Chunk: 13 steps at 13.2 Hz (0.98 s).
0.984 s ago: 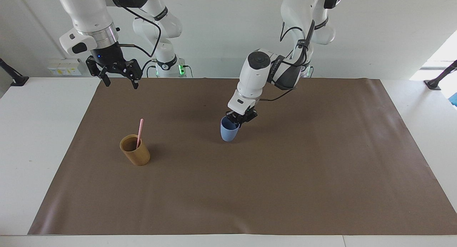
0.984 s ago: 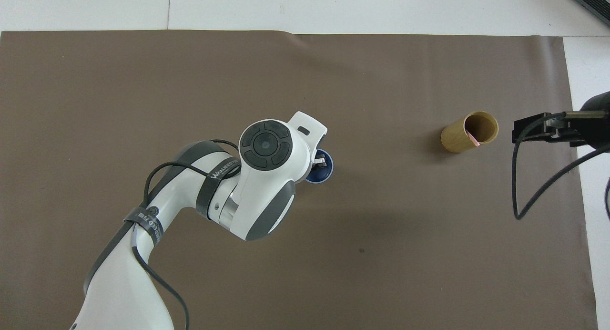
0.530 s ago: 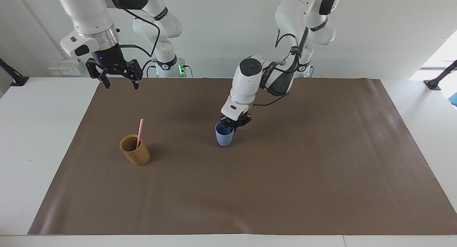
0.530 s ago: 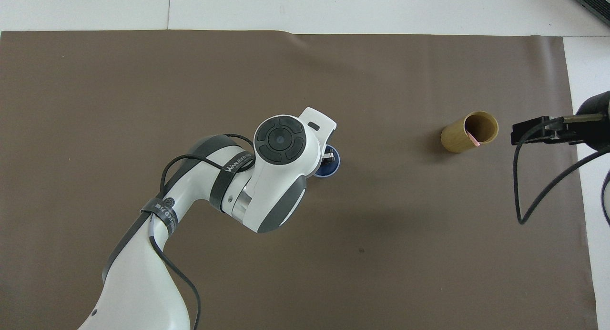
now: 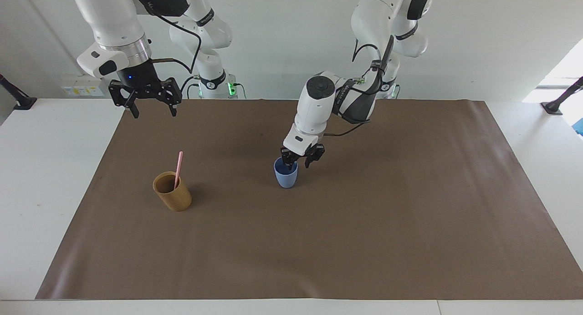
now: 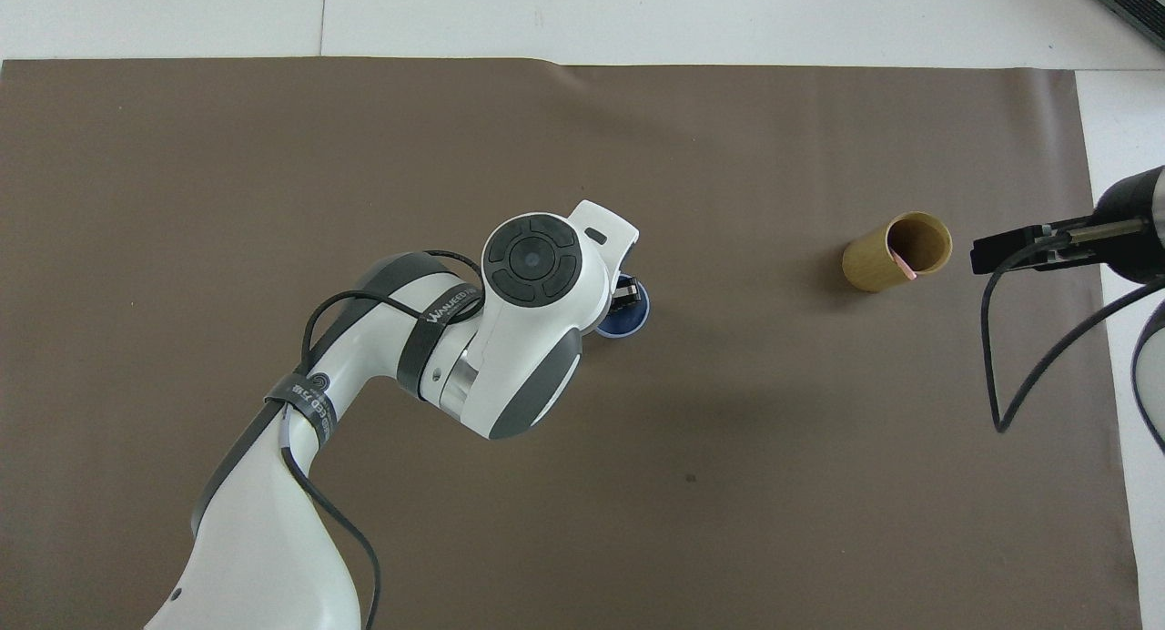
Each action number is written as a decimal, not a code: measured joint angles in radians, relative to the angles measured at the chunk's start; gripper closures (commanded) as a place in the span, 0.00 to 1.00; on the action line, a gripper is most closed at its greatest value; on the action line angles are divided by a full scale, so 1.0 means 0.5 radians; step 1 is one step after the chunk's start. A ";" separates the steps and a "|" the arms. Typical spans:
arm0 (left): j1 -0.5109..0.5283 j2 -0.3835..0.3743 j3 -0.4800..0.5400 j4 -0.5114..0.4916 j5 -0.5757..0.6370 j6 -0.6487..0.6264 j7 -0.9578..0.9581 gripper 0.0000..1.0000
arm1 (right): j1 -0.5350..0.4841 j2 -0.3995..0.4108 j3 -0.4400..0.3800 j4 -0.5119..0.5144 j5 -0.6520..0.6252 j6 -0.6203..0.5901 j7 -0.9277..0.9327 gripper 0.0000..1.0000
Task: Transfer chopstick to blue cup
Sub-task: 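Release the blue cup with the left gripper while the right gripper reaches the yellow cup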
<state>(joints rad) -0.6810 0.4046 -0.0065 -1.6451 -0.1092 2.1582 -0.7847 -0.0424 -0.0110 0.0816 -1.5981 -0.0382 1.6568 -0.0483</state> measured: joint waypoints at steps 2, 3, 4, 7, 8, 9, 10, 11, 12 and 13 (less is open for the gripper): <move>0.006 -0.098 0.029 0.035 0.000 -0.146 -0.005 0.00 | 0.002 0.025 0.002 -0.028 -0.052 0.037 -0.002 0.03; 0.027 -0.172 0.053 0.040 0.002 -0.225 -0.007 0.00 | 0.003 0.038 0.002 -0.064 -0.071 0.091 -0.005 0.06; 0.076 -0.246 0.071 0.040 0.008 -0.299 -0.002 0.00 | 0.003 0.051 0.003 -0.118 -0.077 0.163 -0.012 0.10; 0.380 -0.440 0.084 0.034 0.016 -0.559 0.314 0.00 | 0.041 0.078 0.004 -0.325 -0.165 0.392 -0.118 0.27; 0.481 -0.478 0.087 0.029 0.016 -0.638 0.466 0.00 | 0.075 0.080 0.005 -0.382 -0.216 0.451 -0.121 0.32; 0.565 -0.499 0.088 0.024 0.016 -0.699 0.606 0.00 | 0.106 0.080 0.007 -0.441 -0.246 0.513 -0.121 0.36; 0.643 -0.506 0.089 0.017 0.016 -0.734 0.743 0.00 | 0.131 0.080 0.007 -0.506 -0.260 0.574 -0.121 0.38; 0.715 -0.506 0.090 0.007 0.016 -0.743 0.877 0.00 | 0.146 0.078 0.008 -0.572 -0.271 0.628 -0.121 0.49; 0.793 -0.506 0.091 -0.002 0.017 -0.748 1.012 0.00 | 0.152 0.074 0.008 -0.633 -0.291 0.677 -0.127 0.56; 0.899 -0.506 0.091 -0.006 0.017 -0.756 1.181 0.00 | 0.152 0.068 0.007 -0.689 -0.327 0.735 -0.159 0.64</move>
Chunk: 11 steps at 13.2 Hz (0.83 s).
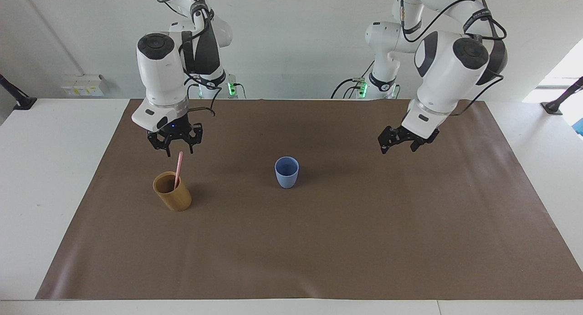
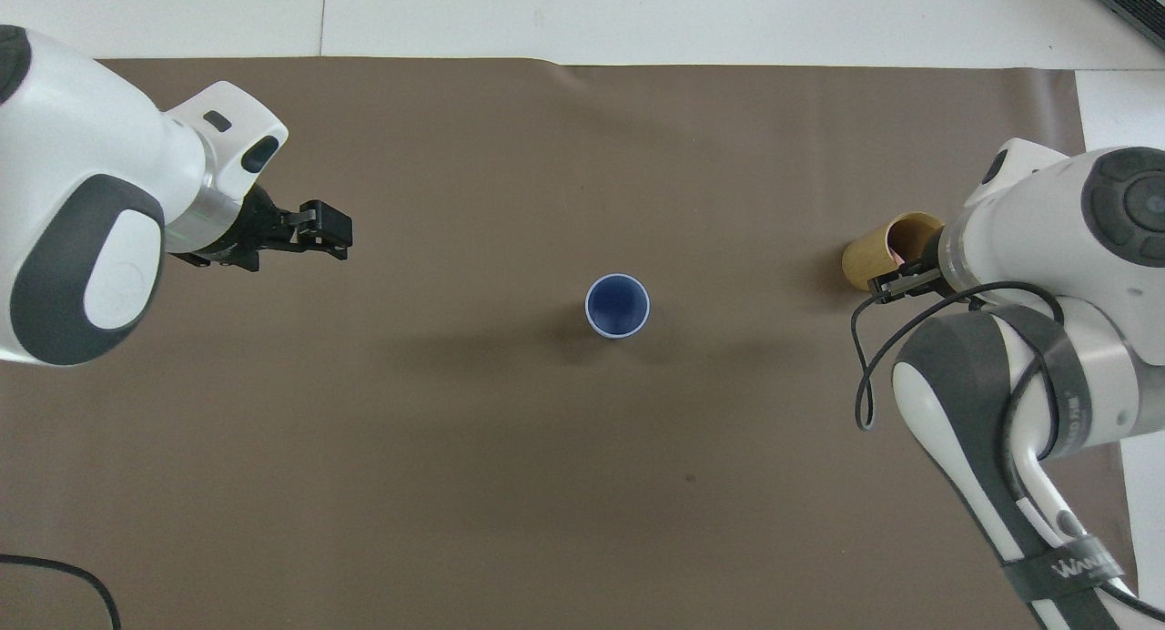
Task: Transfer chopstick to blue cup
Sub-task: 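Release the blue cup with the left gripper while the right gripper reaches the yellow cup, then grasp the pink chopstick with the right gripper and pull it out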
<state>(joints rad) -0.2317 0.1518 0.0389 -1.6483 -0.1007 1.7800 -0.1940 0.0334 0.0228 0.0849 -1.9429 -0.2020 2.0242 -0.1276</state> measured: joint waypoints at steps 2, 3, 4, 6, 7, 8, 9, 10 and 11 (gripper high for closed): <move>0.177 -0.014 0.002 0.000 0.000 -0.031 0.296 0.00 | 0.000 -0.013 -0.002 -0.058 -0.041 0.058 -0.044 0.96; 0.243 -0.037 0.002 0.000 0.000 -0.053 0.395 0.00 | 0.000 -0.023 -0.002 -0.070 -0.043 0.063 -0.054 1.00; 0.285 -0.068 0.003 0.001 0.012 -0.070 0.470 0.00 | 0.000 -0.035 -0.002 -0.074 -0.043 0.064 -0.057 1.00; 0.295 -0.135 -0.005 0.003 0.110 -0.148 0.545 0.00 | -0.001 -0.064 -0.005 -0.071 -0.060 0.069 -0.059 1.00; 0.295 -0.180 -0.013 0.008 0.137 -0.189 0.553 0.00 | -0.001 -0.077 -0.003 -0.069 -0.060 0.075 -0.062 1.00; 0.295 -0.226 -0.017 0.014 0.148 -0.224 0.554 0.00 | -0.001 -0.086 -0.003 -0.062 -0.060 0.075 -0.062 1.00; 0.295 -0.278 -0.019 0.025 0.152 -0.270 0.556 0.00 | -0.001 -0.094 -0.004 -0.047 -0.060 0.075 -0.062 1.00; 0.295 -0.336 -0.019 0.048 0.153 -0.341 0.558 0.00 | -0.001 -0.106 -0.004 -0.027 -0.060 0.067 -0.062 1.00; 0.295 -0.382 -0.019 0.079 0.153 -0.415 0.558 0.00 | -0.003 -0.120 -0.006 -0.007 -0.060 0.039 -0.062 1.00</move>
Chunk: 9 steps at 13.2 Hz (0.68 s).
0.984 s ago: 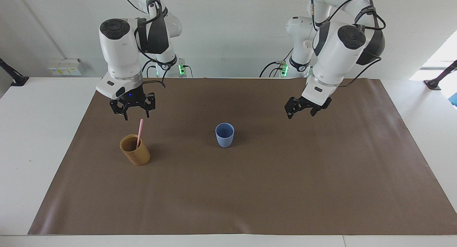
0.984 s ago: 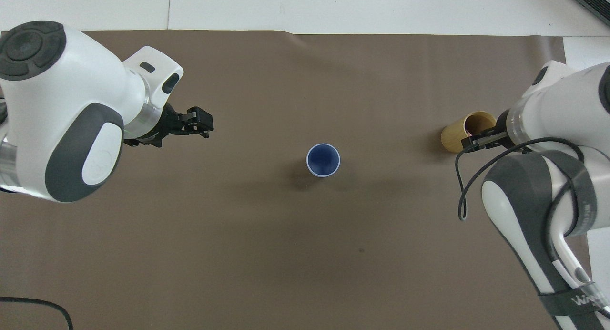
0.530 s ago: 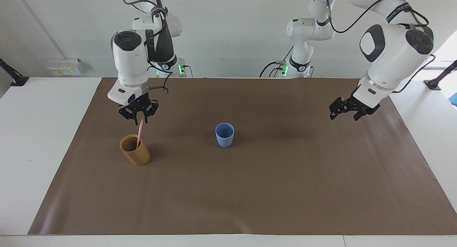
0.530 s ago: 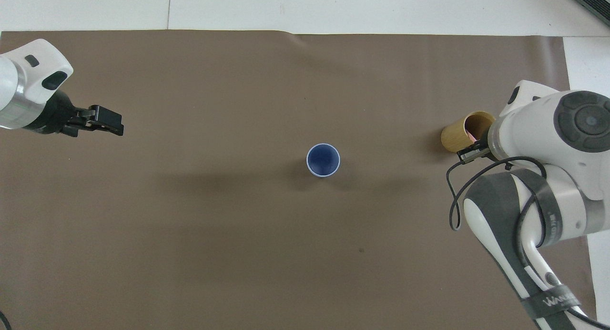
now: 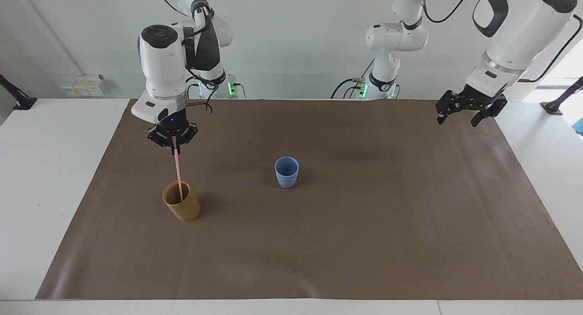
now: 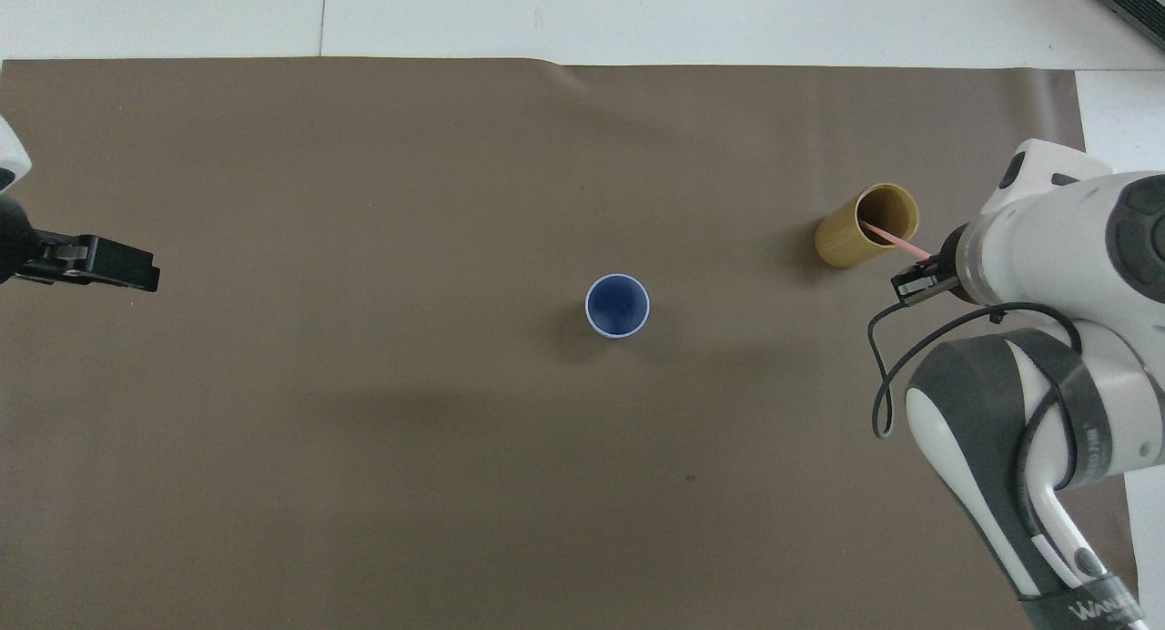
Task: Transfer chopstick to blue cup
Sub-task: 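Grasp the pink chopstick with the right gripper and pull it out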
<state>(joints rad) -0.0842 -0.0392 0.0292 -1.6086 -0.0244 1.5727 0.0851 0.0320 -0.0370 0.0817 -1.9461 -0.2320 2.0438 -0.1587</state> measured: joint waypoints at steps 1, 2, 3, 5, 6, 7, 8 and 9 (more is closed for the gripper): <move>0.000 -0.030 -0.002 0.037 0.000 -0.071 0.000 0.00 | -0.002 -0.015 -0.004 0.025 0.000 -0.043 -0.001 1.00; 0.000 -0.048 -0.006 0.076 0.000 -0.126 0.000 0.00 | -0.003 -0.027 -0.011 0.065 0.000 -0.099 -0.009 1.00; 0.000 -0.056 -0.011 0.104 0.000 -0.154 0.000 0.00 | -0.003 -0.035 -0.018 0.118 0.001 -0.160 -0.021 1.00; 0.000 -0.062 -0.015 0.121 0.000 -0.163 0.000 0.00 | -0.004 -0.045 -0.021 0.266 0.066 -0.320 -0.029 1.00; -0.001 -0.062 -0.018 0.120 0.000 -0.171 0.000 0.00 | -0.003 -0.048 -0.019 0.349 0.132 -0.404 -0.030 1.00; -0.002 -0.062 -0.022 0.119 0.000 -0.190 0.000 0.00 | 0.000 -0.052 -0.014 0.430 0.191 -0.479 -0.030 1.00; -0.002 -0.062 -0.025 0.119 0.000 -0.200 0.000 0.00 | 0.003 -0.056 -0.004 0.494 0.232 -0.538 -0.027 1.00; -0.002 -0.062 -0.027 0.119 0.000 -0.204 0.000 0.00 | 0.003 -0.058 0.010 0.548 0.285 -0.595 0.002 1.00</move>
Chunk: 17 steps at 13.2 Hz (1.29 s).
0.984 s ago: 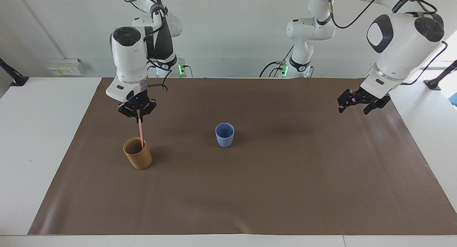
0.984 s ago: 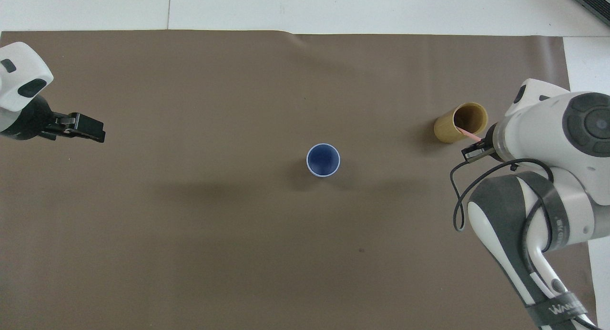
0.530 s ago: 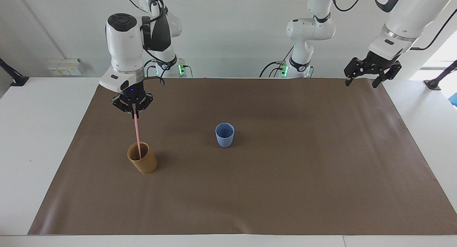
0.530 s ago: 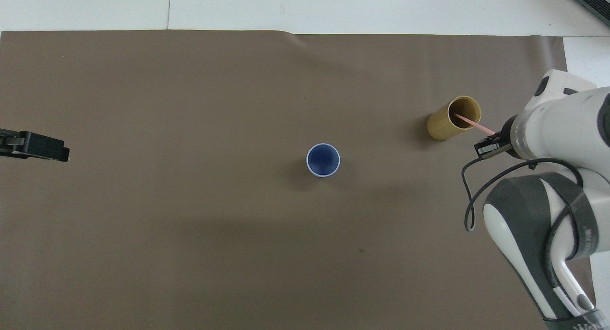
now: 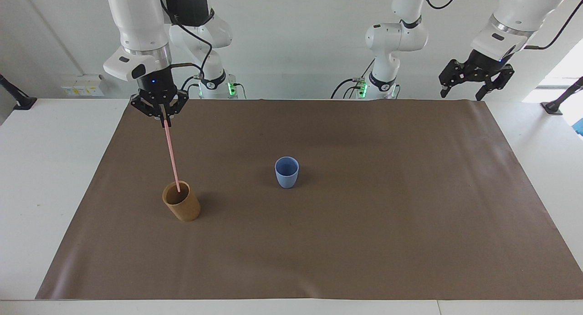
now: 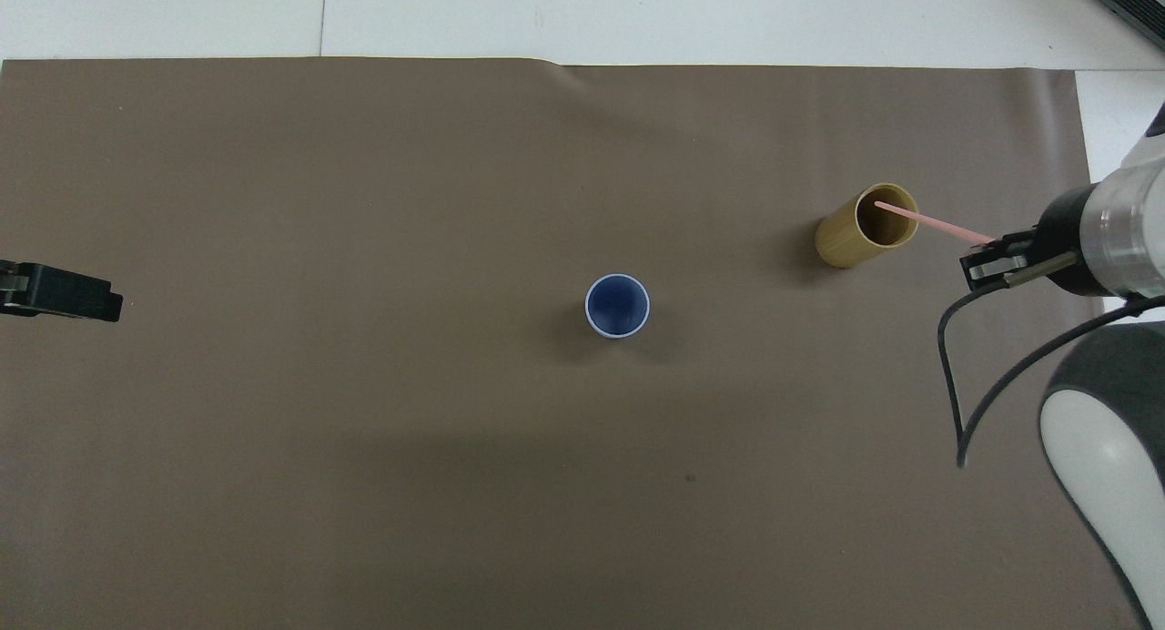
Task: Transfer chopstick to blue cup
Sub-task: 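Grasp the pink chopstick with the right gripper and pull it out, then carry the pink chopstick with the right gripper over the blue cup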
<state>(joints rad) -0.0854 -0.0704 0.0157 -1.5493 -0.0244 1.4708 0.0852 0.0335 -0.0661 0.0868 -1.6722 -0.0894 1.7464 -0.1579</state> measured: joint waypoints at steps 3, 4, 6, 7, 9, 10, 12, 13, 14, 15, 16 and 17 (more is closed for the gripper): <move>0.000 0.000 0.001 0.000 0.000 -0.011 0.000 0.00 | 0.002 0.000 0.121 0.076 0.150 -0.109 0.339 1.00; 0.000 0.000 0.002 0.000 0.000 -0.013 0.000 0.00 | 0.004 0.000 0.180 0.078 0.187 -0.125 0.496 1.00; 0.000 0.000 0.004 0.000 0.000 -0.013 0.000 0.00 | 0.013 0.009 0.280 0.078 0.256 -0.145 0.800 1.00; 0.000 0.000 0.008 0.000 0.000 -0.013 0.000 0.00 | 0.032 0.019 0.334 0.078 0.283 -0.147 0.974 1.00; 0.001 0.000 0.022 0.000 0.000 -0.013 0.000 0.00 | 0.137 0.035 0.412 0.078 0.348 -0.147 1.328 1.00; 0.002 0.000 0.027 0.000 0.000 -0.013 0.000 0.00 | 0.205 0.038 0.426 0.078 0.390 -0.147 1.474 1.00; 0.002 0.000 0.028 0.000 0.000 -0.013 0.000 0.00 | 0.296 0.045 0.435 0.078 0.430 -0.148 1.642 1.00; 0.002 0.000 0.028 0.000 0.000 -0.013 0.000 0.00 | 0.314 0.055 0.435 0.078 0.467 -0.148 1.680 1.00; 0.002 0.000 0.028 0.000 0.000 -0.013 0.000 0.00 | 0.320 0.070 0.435 0.078 0.491 -0.147 1.694 1.00; 0.002 0.000 0.028 0.000 0.000 -0.013 0.000 0.00 | 0.329 0.100 0.435 0.077 0.497 -0.147 1.697 1.00; 0.002 0.000 0.028 0.000 0.000 -0.013 0.000 0.00 | 0.338 0.137 0.435 0.077 0.499 -0.142 1.698 1.00; 0.002 0.000 0.028 0.000 0.000 -0.013 0.000 0.00 | 0.343 0.173 0.435 0.077 0.502 -0.118 1.698 1.00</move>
<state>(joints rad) -0.0844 -0.0704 0.0296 -1.5493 -0.0244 1.4642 0.0852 0.2052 0.0203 0.3044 -1.6338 0.1617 1.6872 0.6913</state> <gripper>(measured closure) 0.000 0.907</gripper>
